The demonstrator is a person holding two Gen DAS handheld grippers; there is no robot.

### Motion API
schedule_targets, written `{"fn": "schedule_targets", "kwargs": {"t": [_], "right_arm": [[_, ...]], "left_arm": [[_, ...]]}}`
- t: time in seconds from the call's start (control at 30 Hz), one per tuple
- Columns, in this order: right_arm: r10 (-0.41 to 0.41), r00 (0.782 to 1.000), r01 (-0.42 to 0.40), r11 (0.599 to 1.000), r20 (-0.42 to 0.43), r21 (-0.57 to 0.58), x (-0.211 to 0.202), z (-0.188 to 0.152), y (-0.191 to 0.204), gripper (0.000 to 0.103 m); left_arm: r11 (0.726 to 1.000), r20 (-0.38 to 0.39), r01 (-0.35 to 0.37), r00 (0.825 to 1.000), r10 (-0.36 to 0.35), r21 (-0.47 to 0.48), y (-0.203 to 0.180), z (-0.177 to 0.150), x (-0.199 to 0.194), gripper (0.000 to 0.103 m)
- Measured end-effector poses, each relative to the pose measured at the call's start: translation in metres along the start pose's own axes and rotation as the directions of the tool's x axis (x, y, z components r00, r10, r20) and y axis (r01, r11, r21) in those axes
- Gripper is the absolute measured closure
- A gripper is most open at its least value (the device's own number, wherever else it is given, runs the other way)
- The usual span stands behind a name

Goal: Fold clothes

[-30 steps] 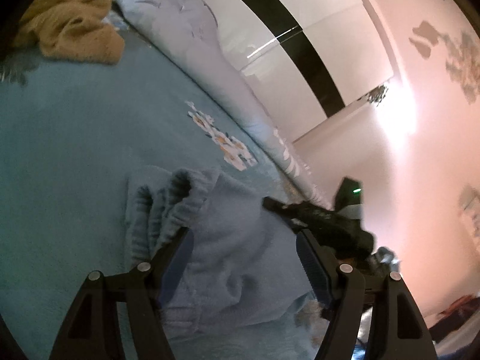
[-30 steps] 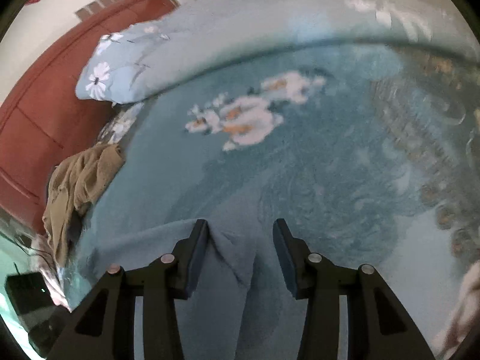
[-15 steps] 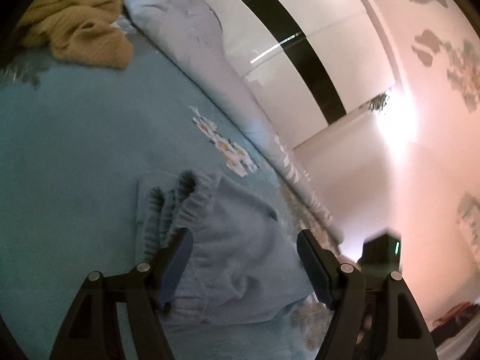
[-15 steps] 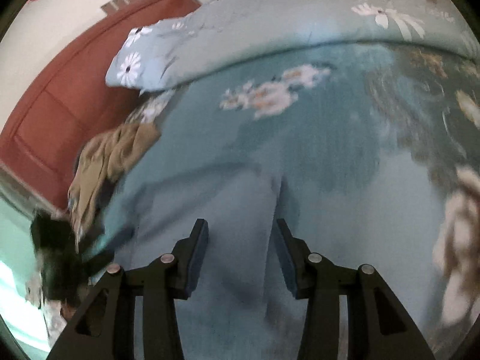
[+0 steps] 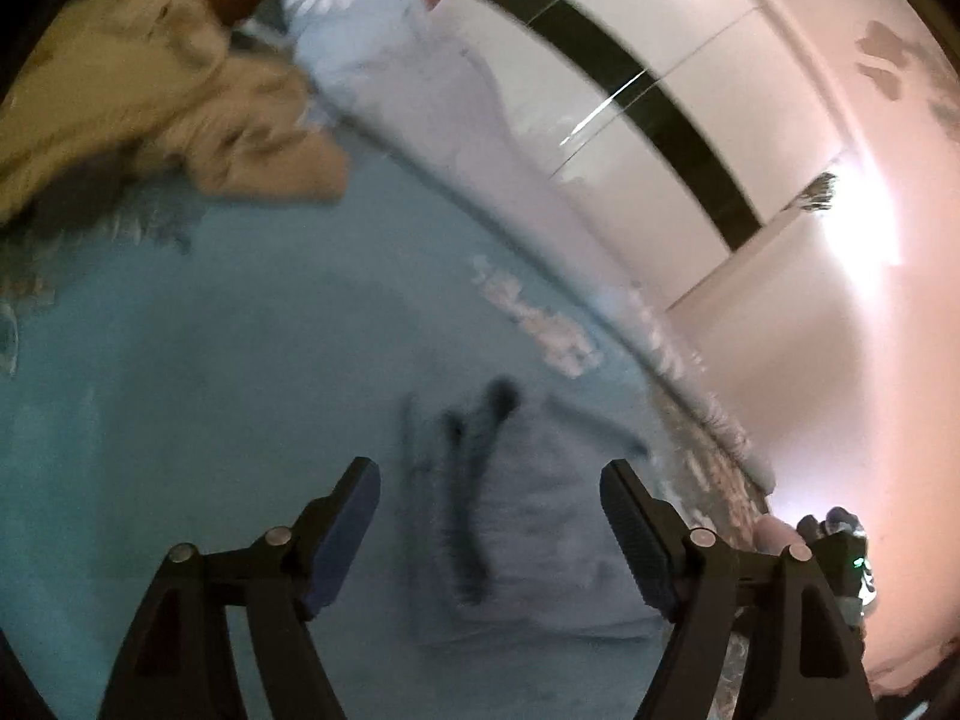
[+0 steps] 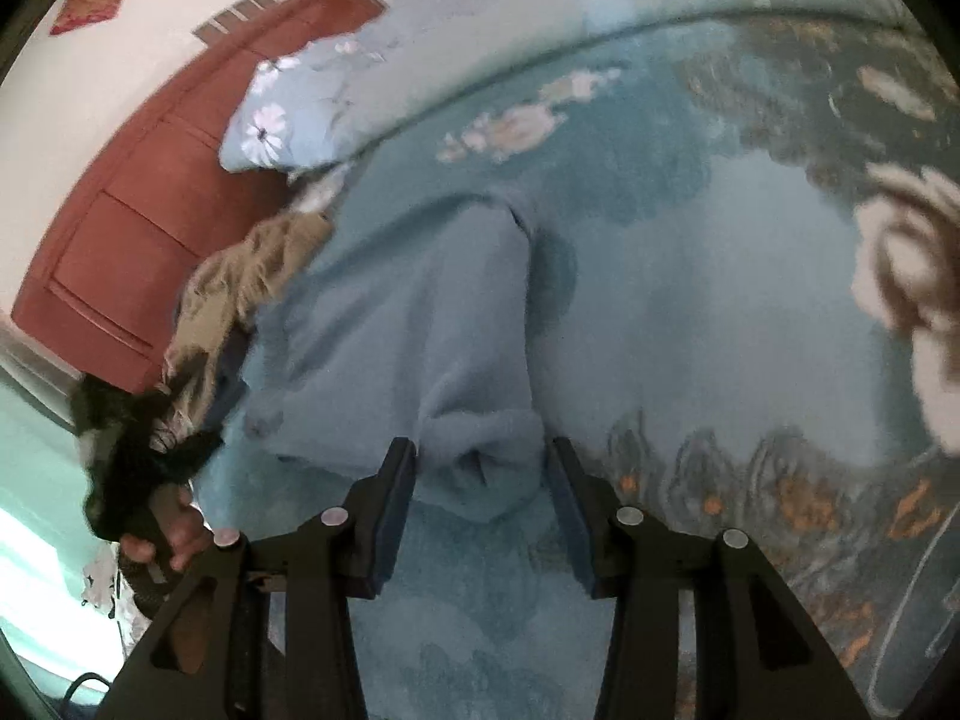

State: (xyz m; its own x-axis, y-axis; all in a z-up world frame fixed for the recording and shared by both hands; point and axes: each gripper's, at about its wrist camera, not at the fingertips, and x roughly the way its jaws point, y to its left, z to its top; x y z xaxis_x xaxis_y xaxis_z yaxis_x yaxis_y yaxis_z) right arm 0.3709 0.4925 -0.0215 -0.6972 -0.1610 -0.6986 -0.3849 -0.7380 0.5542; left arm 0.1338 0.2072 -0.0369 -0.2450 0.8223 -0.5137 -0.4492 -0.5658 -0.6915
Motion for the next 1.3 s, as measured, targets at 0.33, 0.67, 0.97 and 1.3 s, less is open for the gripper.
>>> {"fn": "schedule_targets", "kwargs": {"t": [0.33,0.67,0.97,1.3], "right_arm": [[0.178,0.983,-0.182,0.963,0.039,0.200,0.040,0.028,-0.025,0.047],[0.244,0.969,-0.247,0.950,0.044,0.192,0.059,0.041,-0.019,0.045],[0.226,0.971,-0.237,0.939,0.073,0.248,0.047,0.032,-0.017,0.075],[0.257,0.958,-0.274,0.952,0.129,0.139,-0.026,0.016,0.018,0.081]], "left_arm": [[1.000,-0.159,0.019,0.987,-0.022,-0.016,-0.002,-0.005,0.041,0.024],[0.999,-0.194,0.033,0.980,-0.035,-0.013,-0.010,0.002,0.054,0.024],[0.994,-0.140,-0.007,0.990,-0.009,-0.111,0.005,-0.010,0.034,0.060],[0.997,-0.079,0.050,0.996,-0.045,0.062,-0.057,-0.029,-0.020,0.062]]}}
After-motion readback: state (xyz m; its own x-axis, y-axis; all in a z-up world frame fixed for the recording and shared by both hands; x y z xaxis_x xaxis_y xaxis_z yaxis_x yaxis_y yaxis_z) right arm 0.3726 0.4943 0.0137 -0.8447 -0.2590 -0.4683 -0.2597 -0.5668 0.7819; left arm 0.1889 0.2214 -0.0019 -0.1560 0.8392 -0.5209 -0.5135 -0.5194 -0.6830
